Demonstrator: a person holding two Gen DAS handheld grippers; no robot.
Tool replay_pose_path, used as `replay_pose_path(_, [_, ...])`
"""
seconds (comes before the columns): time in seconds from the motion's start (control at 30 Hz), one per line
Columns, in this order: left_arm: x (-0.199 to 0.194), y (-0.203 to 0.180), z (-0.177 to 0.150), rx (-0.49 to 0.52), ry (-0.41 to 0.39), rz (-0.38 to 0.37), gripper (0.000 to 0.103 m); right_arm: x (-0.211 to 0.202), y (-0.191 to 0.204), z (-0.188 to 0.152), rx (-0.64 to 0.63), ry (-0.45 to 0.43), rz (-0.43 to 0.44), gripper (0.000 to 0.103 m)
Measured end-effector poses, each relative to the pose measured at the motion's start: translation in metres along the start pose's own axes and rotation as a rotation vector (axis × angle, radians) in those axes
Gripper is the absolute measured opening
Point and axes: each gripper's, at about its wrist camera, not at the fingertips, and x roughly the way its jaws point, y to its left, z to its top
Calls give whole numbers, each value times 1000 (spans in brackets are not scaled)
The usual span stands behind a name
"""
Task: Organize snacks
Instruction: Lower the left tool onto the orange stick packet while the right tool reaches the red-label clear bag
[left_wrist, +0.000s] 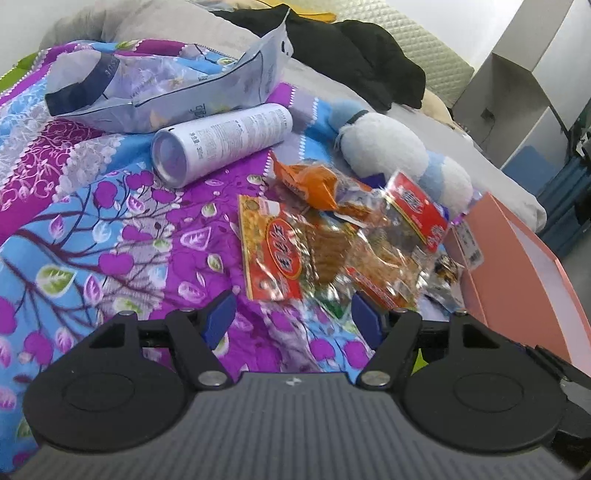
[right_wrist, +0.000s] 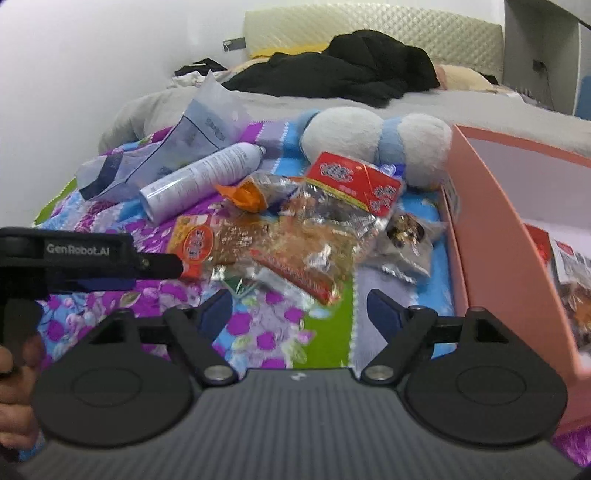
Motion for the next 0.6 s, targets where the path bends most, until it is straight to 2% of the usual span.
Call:
replay_pose_path(0.23, [32,10,12,-12,35,-3,73,43,-9,13,42,6,-32,81])
replay_pose_path(0.33, [40,10,13,-3,43,-6,73,61,-15,17,72,22,-43,85])
replay_pose_path(0.47, [47,9,15,5,40,-8,72,83,-19,16,77,58,-26,85])
replay_pose_path(0.53, [49,8,15,10,40,-2,67,92,-16,16,61,85,-8,85])
replay_pose_path(0.6, [52,7,16,17,42,3,66,96,-12,15,44,83,14,85])
